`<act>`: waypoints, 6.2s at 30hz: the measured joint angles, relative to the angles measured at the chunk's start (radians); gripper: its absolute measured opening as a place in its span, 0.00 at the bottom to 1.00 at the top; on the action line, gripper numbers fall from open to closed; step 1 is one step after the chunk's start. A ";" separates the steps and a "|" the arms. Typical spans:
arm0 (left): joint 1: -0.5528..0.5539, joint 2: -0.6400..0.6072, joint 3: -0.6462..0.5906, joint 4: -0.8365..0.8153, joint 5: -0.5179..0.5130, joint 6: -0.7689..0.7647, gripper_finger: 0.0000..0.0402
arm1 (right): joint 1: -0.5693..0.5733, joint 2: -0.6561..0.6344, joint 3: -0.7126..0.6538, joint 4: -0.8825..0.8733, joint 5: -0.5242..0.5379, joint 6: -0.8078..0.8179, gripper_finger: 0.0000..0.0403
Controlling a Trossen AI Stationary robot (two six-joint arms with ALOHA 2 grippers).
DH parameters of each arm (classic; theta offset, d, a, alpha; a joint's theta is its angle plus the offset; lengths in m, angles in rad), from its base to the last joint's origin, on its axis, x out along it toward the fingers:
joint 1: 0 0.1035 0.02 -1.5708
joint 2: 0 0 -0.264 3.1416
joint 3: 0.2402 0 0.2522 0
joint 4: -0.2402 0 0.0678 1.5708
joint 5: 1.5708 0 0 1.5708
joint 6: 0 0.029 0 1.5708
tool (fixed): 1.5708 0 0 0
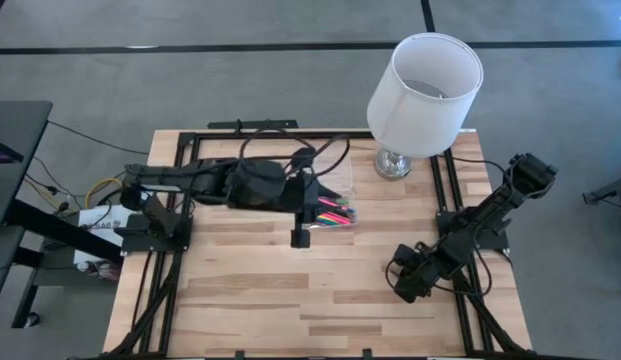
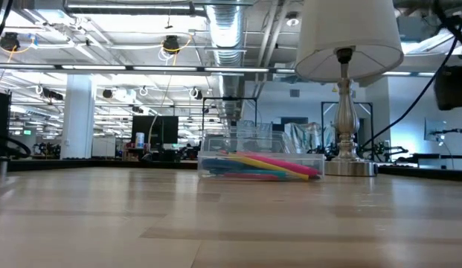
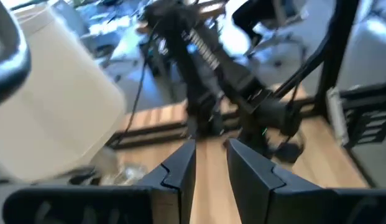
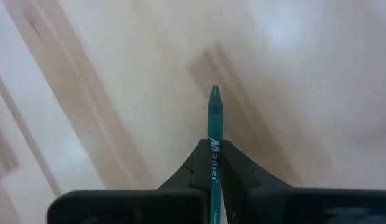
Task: Pick & place school supplies into a supply box
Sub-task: Put the green crayon into the transparent supply box, then close the transparent supply box
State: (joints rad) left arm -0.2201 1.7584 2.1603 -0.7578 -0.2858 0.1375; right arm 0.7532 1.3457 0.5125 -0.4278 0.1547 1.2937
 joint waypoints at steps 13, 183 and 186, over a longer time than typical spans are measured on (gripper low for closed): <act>0.176 -0.010 -0.318 0.235 0.317 -0.005 0.21 | -0.166 -0.001 0.001 0.100 -0.017 -0.192 0.00; 0.631 0.009 -1.453 1.249 0.511 -0.565 0.21 | -0.212 0.296 0.438 -0.449 0.125 0.589 0.13; 0.630 0.065 -1.449 1.290 0.530 -0.589 0.21 | -0.215 0.296 0.404 -0.392 0.131 0.584 0.13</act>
State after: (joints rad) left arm 0.4103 1.8231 0.7114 0.5322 0.2438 -0.4518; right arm 0.5379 1.6417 0.9161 -0.8199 0.2854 1.8774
